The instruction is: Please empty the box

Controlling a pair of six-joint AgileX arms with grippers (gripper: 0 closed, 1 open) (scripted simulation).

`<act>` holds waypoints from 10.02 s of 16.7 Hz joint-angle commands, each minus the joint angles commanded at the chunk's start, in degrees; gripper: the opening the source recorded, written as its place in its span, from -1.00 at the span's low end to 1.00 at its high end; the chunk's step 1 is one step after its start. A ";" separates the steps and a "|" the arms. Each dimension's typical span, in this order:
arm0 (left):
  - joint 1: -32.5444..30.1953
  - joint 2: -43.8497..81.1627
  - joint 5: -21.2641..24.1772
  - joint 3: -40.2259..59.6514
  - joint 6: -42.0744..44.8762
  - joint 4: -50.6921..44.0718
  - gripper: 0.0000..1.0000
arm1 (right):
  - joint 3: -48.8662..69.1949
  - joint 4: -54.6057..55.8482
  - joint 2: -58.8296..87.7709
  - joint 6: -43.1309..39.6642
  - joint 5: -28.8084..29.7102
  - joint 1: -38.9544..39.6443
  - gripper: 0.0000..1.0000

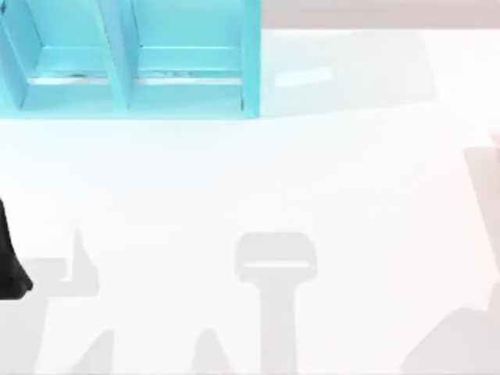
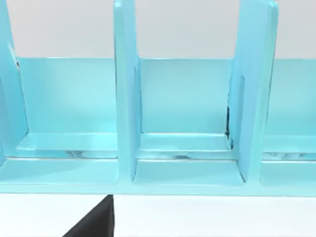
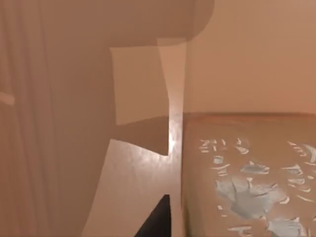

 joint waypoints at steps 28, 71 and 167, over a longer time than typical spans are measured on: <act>0.00 0.00 0.00 0.00 0.00 0.00 1.00 | 22.04 -28.43 -6.11 -0.37 0.01 -0.35 -1.00; 0.00 0.00 0.00 0.00 0.00 0.00 1.00 | 36.66 -9.86 26.49 63.08 0.82 62.64 -0.85; 0.00 0.00 0.00 0.00 0.00 0.00 1.00 | 33.53 -12.13 21.34 0.10 0.67 -0.27 -1.00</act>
